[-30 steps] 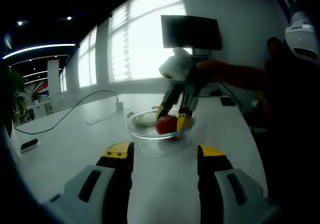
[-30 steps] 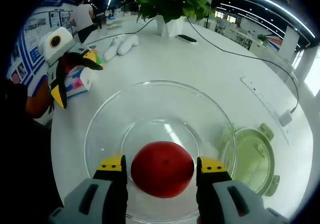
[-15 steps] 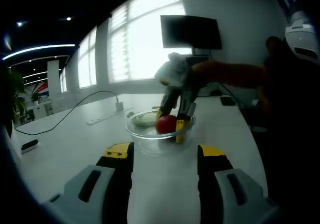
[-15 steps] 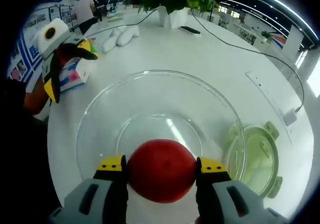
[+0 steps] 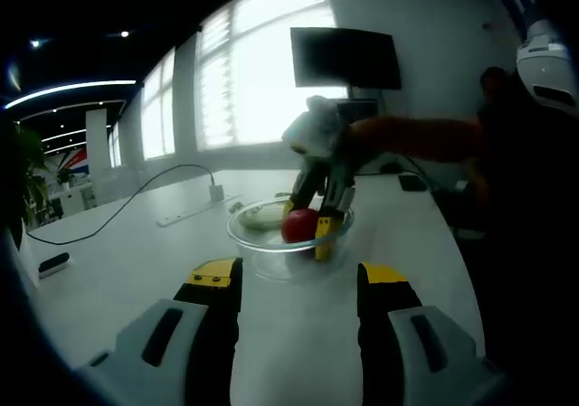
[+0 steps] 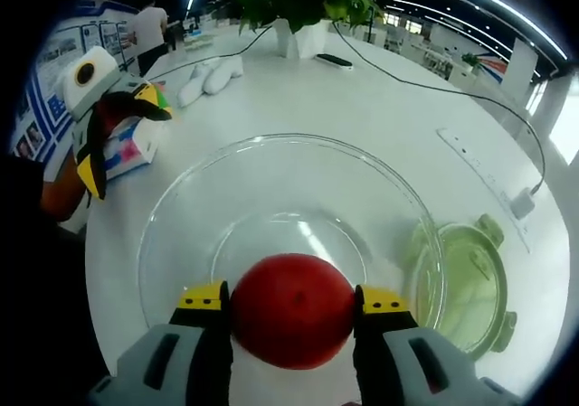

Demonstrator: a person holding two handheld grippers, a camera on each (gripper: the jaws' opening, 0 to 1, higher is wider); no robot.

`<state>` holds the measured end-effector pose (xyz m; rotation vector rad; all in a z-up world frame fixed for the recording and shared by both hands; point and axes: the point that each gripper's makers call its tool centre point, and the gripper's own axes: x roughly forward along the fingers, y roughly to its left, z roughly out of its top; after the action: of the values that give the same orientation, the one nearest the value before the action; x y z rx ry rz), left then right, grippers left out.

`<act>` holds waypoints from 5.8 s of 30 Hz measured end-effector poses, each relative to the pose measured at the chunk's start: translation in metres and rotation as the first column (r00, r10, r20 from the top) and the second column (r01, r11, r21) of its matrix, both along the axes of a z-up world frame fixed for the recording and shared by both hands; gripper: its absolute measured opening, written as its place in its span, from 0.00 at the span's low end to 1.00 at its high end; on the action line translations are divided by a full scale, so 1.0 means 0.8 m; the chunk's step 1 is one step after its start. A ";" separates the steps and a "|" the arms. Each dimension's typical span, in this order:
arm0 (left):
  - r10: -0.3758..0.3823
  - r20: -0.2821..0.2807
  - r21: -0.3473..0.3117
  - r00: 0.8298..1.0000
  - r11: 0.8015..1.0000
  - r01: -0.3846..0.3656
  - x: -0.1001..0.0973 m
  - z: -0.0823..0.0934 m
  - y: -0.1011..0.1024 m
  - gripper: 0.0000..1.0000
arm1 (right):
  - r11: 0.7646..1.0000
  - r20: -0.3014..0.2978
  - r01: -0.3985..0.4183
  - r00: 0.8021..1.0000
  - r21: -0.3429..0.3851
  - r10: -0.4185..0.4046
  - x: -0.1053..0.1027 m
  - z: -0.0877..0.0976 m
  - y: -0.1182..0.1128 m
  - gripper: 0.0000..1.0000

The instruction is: Open container latches remove lid place lid upside down on tabletop take tomato from container place on tabletop

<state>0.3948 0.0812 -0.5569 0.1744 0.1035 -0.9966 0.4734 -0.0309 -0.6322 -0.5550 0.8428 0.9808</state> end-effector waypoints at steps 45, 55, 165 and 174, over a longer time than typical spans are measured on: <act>-0.002 -0.006 -0.014 1.000 1.000 0.002 0.001 0.002 -0.002 0.45 | 0.989 0.245 0.009 0.968 0.145 -0.045 0.001 0.103 -0.041 0.45; -0.002 -0.009 -0.014 1.000 1.000 0.002 0.001 0.001 -0.001 0.45 | 0.973 0.241 0.103 0.958 0.207 -0.153 -0.004 0.117 -0.092 0.45; -0.009 0.005 0.016 1.000 1.000 0.009 -0.003 -0.002 -0.005 0.45 | 0.749 0.210 0.382 0.801 0.541 -0.560 -0.151 0.081 -0.221 0.27; -0.009 0.017 0.027 1.000 1.000 0.009 -0.004 -0.002 -0.006 0.45 | 0.706 0.163 0.412 0.788 0.576 -0.593 -0.158 0.066 -0.226 0.17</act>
<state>0.3914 0.0767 -0.5588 0.2088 0.1004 -1.0026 0.3468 -0.2115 -0.5792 0.0017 0.3510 0.5231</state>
